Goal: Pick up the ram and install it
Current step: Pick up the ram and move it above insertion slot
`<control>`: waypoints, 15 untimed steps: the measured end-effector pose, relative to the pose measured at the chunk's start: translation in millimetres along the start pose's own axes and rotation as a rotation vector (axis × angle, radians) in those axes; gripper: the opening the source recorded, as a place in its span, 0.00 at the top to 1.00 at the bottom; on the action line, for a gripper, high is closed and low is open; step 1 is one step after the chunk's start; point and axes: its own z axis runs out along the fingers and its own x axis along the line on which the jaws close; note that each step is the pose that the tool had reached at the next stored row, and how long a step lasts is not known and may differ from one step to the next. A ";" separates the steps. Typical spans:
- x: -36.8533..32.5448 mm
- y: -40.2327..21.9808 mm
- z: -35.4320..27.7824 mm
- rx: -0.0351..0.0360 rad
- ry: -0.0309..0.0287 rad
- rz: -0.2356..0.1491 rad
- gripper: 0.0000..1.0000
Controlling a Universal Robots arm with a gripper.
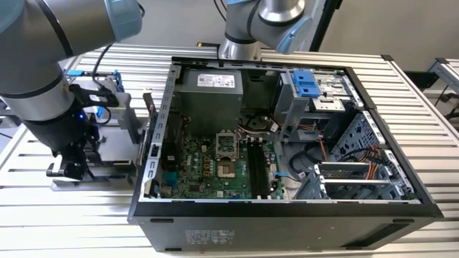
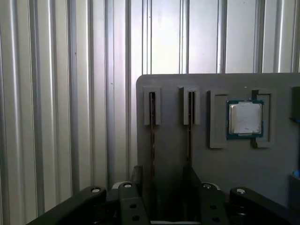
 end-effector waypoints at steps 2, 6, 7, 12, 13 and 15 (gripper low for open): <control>1.7 0.0 2.5 -0.0005 0.0008 0.000 0.00; 4.7 -0.1 7.7 -0.0012 0.0018 0.000 0.00; 5.2 -0.1 9.1 -0.0014 0.0020 0.000 0.00; 5.8 0.0 15.2 -0.0027 0.0030 0.000 0.00; 5.8 0.0 15.4 -0.0027 0.0031 0.000 0.00; 5.7 0.0 15.5 -0.0027 0.0031 0.000 0.00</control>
